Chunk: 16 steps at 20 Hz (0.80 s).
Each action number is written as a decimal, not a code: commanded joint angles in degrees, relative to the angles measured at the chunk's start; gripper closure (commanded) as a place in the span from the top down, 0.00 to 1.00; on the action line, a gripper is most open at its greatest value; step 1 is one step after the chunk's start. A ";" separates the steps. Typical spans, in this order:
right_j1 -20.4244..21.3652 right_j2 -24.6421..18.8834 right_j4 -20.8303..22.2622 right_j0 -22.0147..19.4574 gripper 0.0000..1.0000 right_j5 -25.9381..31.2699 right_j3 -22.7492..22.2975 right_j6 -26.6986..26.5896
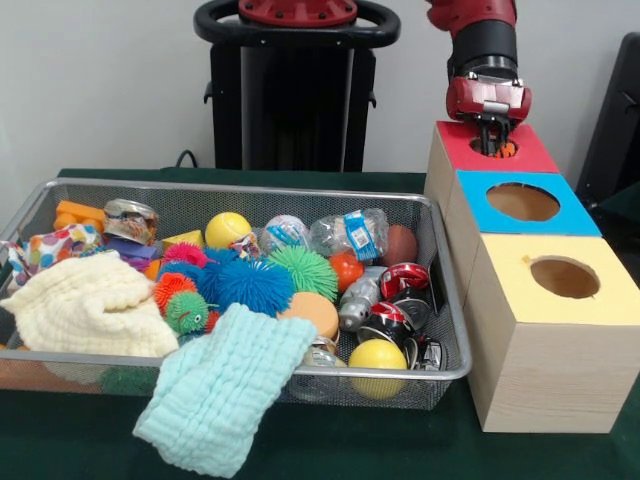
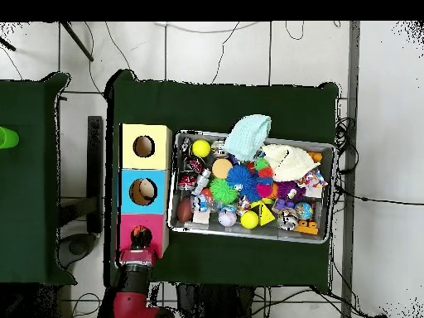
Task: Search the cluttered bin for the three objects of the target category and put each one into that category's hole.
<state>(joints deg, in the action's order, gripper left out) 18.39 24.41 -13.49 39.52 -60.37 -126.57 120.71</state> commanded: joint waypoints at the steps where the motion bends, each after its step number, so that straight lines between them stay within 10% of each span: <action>1: 6.71 -4.63 6.88 -5.84 1.00 20.41 -0.38 2.07; 16: 10.09 -1.35 8.13 -3.34 1.00 24.05 -0.41 2.28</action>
<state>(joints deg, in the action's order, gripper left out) 25.08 24.37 -7.84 37.23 -46.46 -126.45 120.69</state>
